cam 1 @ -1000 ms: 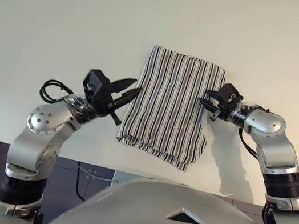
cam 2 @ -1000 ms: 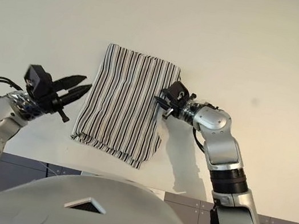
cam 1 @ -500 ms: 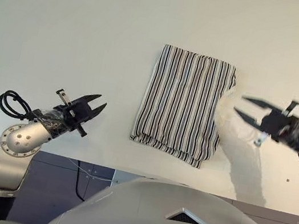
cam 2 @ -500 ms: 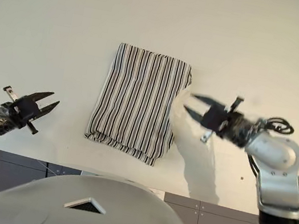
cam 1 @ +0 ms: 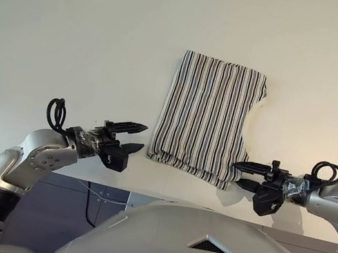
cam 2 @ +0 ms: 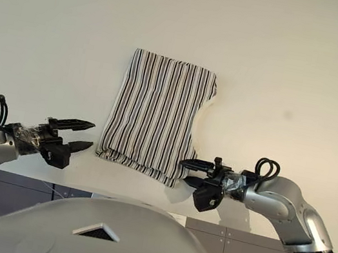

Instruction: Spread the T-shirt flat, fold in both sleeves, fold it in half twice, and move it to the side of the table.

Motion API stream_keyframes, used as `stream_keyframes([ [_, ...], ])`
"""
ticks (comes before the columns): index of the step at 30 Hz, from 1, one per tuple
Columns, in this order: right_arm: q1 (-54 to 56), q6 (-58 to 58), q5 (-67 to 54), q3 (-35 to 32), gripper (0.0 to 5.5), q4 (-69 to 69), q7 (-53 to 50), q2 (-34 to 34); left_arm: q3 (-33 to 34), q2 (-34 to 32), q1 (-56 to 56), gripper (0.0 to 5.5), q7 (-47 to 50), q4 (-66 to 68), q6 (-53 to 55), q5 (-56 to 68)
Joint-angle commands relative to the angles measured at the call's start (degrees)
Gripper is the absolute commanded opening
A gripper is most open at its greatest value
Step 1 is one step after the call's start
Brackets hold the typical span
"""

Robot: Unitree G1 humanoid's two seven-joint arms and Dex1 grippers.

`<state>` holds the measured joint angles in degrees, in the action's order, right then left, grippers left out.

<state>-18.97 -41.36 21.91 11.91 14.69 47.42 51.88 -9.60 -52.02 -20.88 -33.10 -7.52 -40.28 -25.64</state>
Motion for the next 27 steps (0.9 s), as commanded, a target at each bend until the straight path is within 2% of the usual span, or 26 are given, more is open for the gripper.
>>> stream_keyframes([
  [1,2.1,-0.6,1.5,1.9,2.44,-2.8,-0.4,0.5,-7.0,0.3,3.3,2.92,-2.8,6.3,-1.9,-6.5],
  [9,0.9,0.5,1.5,3.5,2.44,-1.2,-1.0,1.9,-12.6,-5.0,3.7,2.92,-5.4,7.0,-8.2,-4.6],
  [16,3.4,-0.2,-1.3,7.2,2.44,-0.8,1.6,2.7,-12.7,-5.6,4.0,2.92,-1.3,10.5,-10.5,-8.0],
  [22,2.7,1.4,3.3,8.1,2.44,-2.5,-2.6,-0.2,-14.3,-4.7,8.3,2.02,-1.1,15.1,-13.4,-8.7],
  [27,1.2,1.9,5.4,8.0,1.54,-4.4,-5.4,-0.1,-15.0,-4.1,9.0,1.13,-0.4,16.2,-13.3,-8.3],
])
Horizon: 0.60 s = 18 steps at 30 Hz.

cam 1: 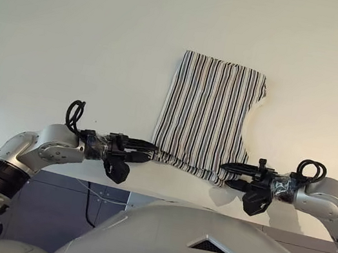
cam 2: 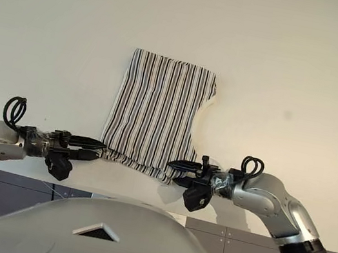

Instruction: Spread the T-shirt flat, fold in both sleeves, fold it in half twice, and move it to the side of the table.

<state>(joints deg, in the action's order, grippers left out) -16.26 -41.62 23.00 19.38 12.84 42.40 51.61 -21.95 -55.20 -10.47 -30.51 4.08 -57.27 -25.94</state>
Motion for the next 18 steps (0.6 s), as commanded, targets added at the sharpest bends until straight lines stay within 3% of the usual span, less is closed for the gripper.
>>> stream_keyframes([
  [1,-2.1,2.0,4.7,0.2,1.36,-3.0,-1.2,0.5,-2.7,-0.8,-1.4,0.98,-2.9,4.8,3.9,-7.8],
  [8,-2.7,-0.7,4.2,-0.3,0.14,-5.1,-6.2,0.4,-3.2,1.3,0.5,0.21,-2.7,5.7,5.9,-6.4],
  [10,-1.8,-0.6,2.3,0.1,0.10,-5.6,-5.9,0.2,-3.4,2.1,-0.7,0.10,-3.0,4.3,7.7,-4.6],
  [13,-2.9,5.2,-8.3,1.0,0.10,-2.1,0.2,2.5,-3.1,0.9,-6.3,0.10,-6.0,-3.5,14.3,6.2],
  [18,-9.2,27.1,-34.3,-1.0,0.10,16.5,12.0,11.4,-0.3,-6.0,-17.7,0.10,-12.4,-26.0,33.7,32.5],
])
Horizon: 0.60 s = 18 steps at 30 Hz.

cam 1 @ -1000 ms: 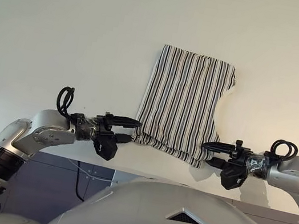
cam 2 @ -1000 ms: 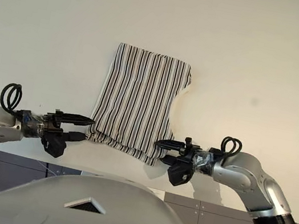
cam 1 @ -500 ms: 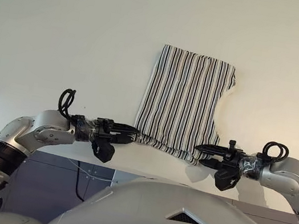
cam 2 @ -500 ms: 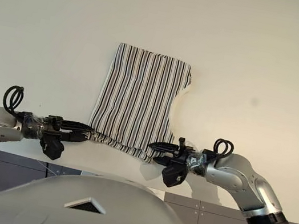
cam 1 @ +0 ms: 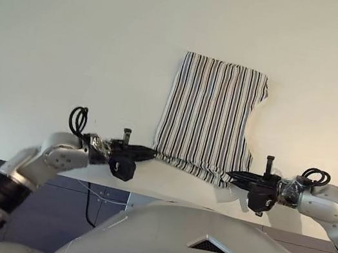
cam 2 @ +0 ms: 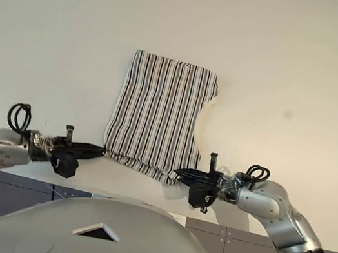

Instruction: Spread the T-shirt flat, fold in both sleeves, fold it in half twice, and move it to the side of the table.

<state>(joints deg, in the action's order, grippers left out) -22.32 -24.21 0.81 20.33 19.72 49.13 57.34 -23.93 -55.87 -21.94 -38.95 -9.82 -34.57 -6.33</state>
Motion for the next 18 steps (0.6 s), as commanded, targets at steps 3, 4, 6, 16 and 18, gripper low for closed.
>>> stream_keyframes([
  [3,-5.0,17.2,-21.0,-7.0,0.10,12.4,5.8,6.9,8.2,-10.1,-9.5,0.10,-7.5,-18.8,20.8,28.2],
  [4,-3.3,20.3,-23.7,-8.5,0.10,11.8,6.2,6.8,10.6,-10.3,-8.5,0.10,-8.1,-19.9,24.9,34.1],
  [6,1.7,26.2,-27.6,-10.7,0.10,9.5,6.7,5.5,14.0,-8.0,-3.4,0.10,-7.1,-20.1,32.7,43.1],
  [16,29.7,42.7,-24.3,-6.8,0.10,-9.9,2.8,-10.3,8.4,12.3,28.2,0.10,-2.8,1.5,50.3,35.0],
  [18,30.7,41.9,-21.3,-6.1,0.10,-12.4,1.6,-12.6,7.1,15.2,31.4,0.10,-3.9,6.9,48.9,31.0],
])
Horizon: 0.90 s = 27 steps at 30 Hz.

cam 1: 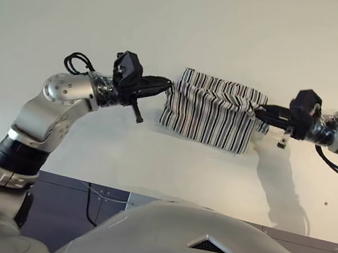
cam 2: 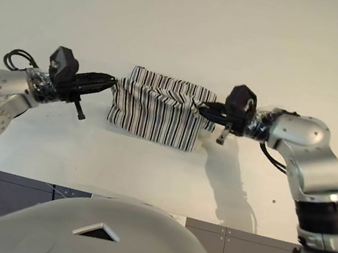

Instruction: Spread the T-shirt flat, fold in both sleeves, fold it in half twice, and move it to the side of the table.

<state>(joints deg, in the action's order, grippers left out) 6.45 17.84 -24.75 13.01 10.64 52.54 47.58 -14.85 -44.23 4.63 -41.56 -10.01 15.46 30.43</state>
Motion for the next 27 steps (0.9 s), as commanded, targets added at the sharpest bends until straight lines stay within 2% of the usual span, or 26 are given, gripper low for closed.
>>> stream_keyframes([
  [1,2.2,-0.4,5.4,1.3,0.10,-4.4,-2.5,-3.9,-2.5,5.1,6.4,0.10,-1.8,10.1,-2.7,-7.9],
  [9,4.4,2.0,5.3,-3.9,0.10,-8.6,-2.9,-6.5,-1.5,14.4,14.6,0.10,-1.1,26.0,-14.4,-18.8],
  [17,5.5,2.0,6.8,-5.7,0.10,-11.6,-2.7,-8.2,2.0,20.6,20.7,0.10,-2.3,32.1,-16.8,-19.4],
  [19,5.3,0.9,7.8,-5.4,0.10,-11.8,-2.6,-8.8,2.0,21.8,21.6,0.49,-4.1,34.9,-16.8,-19.5],
  [20,5.4,0.6,7.9,-5.4,0.45,-11.8,-2.6,-9.4,1.8,22.4,21.8,0.65,-4.8,36.1,-16.9,-19.8],
  [24,5.3,0.1,8.7,-6.4,1.25,-11.8,-4.1,-10.7,2.6,24.4,23.4,1.39,-4.3,40.8,-19.0,-21.4],
  [27,5.5,-0.3,11.7,-8.4,1.90,-15.1,-8.9,-10.8,5.9,24.5,25.4,1.98,-0.7,44.5,-20.8,-21.9],
])
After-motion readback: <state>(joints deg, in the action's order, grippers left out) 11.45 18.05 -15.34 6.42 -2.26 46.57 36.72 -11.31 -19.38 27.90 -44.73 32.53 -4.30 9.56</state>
